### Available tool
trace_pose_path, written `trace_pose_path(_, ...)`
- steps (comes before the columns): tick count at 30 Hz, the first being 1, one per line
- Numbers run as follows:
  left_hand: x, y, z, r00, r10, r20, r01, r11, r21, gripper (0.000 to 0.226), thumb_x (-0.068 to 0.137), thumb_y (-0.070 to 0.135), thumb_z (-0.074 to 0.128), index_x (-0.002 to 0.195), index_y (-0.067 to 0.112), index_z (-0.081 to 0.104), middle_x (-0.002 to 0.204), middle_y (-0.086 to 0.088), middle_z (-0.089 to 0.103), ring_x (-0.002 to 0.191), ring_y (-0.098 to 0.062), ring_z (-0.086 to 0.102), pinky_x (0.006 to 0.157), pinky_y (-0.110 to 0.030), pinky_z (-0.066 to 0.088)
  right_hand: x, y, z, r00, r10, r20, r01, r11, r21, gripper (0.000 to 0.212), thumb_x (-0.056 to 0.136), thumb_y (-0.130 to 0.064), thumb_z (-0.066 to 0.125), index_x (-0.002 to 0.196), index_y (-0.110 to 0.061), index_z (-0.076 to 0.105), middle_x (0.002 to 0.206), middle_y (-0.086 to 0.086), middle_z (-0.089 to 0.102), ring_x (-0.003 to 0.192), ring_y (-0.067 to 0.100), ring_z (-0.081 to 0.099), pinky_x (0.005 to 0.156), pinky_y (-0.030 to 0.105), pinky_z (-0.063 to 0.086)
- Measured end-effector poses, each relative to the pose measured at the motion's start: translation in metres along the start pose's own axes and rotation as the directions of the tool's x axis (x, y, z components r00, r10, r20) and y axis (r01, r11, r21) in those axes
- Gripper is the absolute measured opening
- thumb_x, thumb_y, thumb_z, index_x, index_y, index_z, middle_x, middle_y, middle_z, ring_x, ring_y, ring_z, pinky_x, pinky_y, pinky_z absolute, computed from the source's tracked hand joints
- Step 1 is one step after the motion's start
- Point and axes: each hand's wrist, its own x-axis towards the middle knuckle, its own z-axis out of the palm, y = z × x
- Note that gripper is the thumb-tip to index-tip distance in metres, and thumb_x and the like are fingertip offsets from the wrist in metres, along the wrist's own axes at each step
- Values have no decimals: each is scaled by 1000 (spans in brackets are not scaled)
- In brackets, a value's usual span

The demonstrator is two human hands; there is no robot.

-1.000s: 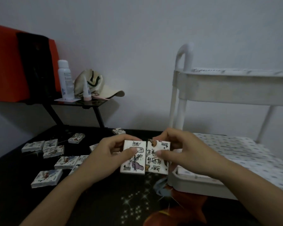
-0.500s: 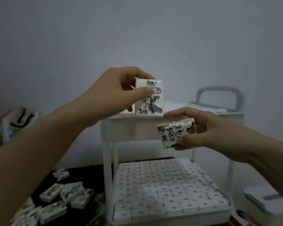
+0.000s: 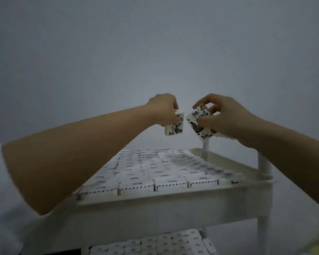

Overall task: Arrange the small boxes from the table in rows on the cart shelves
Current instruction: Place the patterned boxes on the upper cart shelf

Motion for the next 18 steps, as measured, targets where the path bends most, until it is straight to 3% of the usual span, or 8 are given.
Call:
trace_pose_path(4,28,-10,20,996,80,31,-82,995,57,31,85,27,68,113,18,62,119,-2,61,105,-20,57,81,-30,49,47,12,15,996,-57,-66,30,933,-357,20,80,-24,70,97,-28,60,91,-7,60,83,14,60,70,29,51)
trace_pose_path(7,42,-18,36,996,62,67,-65,997,44,33,85,26,69,116,16,63,121,-2,61,107,-20,57,87,-33,51,78,17,22,998,-24,-65,-14,850,-527,18,81,-25,68,98,-25,61,95,-5,62,89,18,59,70,30,46)
trace_pose_path(11,45,-31,66,985,13,170,-10,1000,-16,37,86,29,69,119,15,62,122,-4,61,108,-21,57,88,-32,48,110,25,34,999,11,-47,-38,792,-609,19,81,-14,65,100,-14,66,100,3,68,91,22,63,69,31,49)
trace_pose_path(15,43,-36,75,975,-16,222,38,995,-96,38,85,32,71,117,13,62,117,-4,63,105,-20,58,84,-28,47,121,33,51,1000,14,-22,-25,750,-662,20,83,-8,63,102,-11,65,99,5,67,85,22,61,58,26,41)
trace_pose_path(18,42,-34,71,961,-33,276,73,988,-134,44,81,31,76,118,14,59,112,-3,64,102,-19,60,85,-29,49,121,33,58,999,-21,-29,-5,722,-692,19,85,-5,59,102,-9,64,91,6,61,79,22,55,58,27,38)
